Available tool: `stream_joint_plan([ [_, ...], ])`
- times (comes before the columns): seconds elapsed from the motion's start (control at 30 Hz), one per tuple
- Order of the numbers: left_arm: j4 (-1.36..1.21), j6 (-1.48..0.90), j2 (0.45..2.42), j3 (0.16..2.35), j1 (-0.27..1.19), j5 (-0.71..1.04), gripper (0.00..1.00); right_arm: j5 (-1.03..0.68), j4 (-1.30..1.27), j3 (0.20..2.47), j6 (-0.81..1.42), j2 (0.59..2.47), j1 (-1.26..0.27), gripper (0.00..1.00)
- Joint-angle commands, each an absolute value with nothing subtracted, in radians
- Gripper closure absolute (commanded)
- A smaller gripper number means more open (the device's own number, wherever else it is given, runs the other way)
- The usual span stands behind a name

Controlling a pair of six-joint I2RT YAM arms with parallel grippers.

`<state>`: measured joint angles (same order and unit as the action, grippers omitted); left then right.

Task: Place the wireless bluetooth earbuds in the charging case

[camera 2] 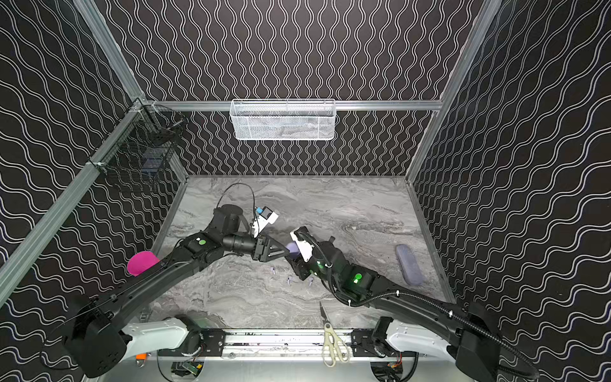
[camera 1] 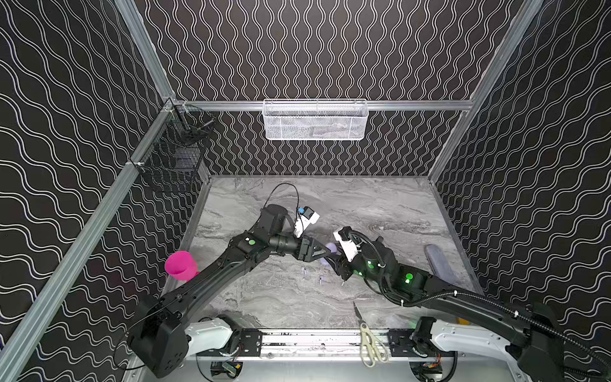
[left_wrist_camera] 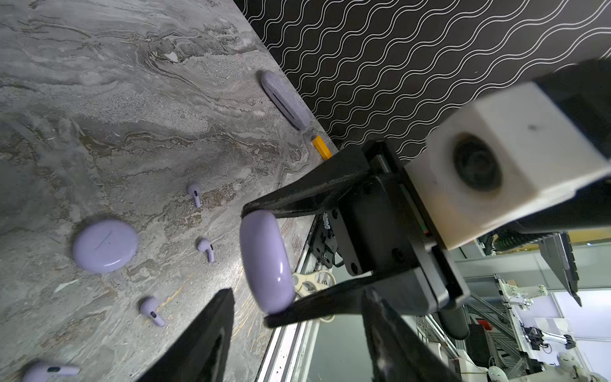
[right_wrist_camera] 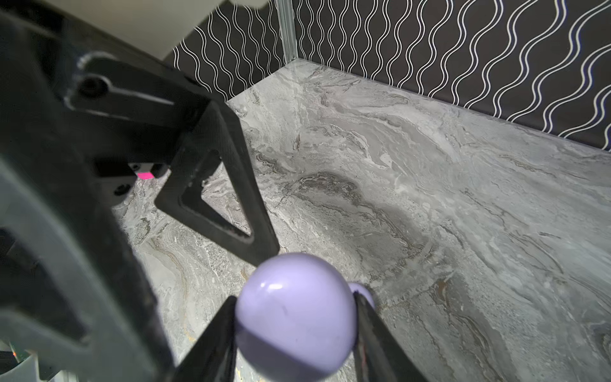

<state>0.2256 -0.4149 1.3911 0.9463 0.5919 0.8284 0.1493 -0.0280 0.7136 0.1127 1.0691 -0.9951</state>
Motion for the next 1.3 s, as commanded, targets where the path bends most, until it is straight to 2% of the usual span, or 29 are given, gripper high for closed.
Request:
stream_joint_plan([
  [0.0, 0.190, -0.412, 1.397, 0.948, 0.589, 0.862, 0.36, 0.164, -0.045, 0.736, 0.100, 1.079, -1.002, 0.60],
  [0.4, 0.154, -0.426, 1.410, 0.925, 0.587, 0.868, 0.44, 0.171, -0.051, 0.762, 0.094, 1.103, -1.014, 0.61],
  [1.17, 0.111, -0.447, 1.429, 0.897, 0.548, 0.929, 0.52, 0.180, -0.060, 0.795, 0.055, 1.140, -1.025, 0.62],
  [1.27, 0.117, -0.442, 1.431, 0.899, 0.548, 0.930, 0.56, 0.179, -0.062, 0.804, 0.054, 1.144, -1.026, 0.62],
])
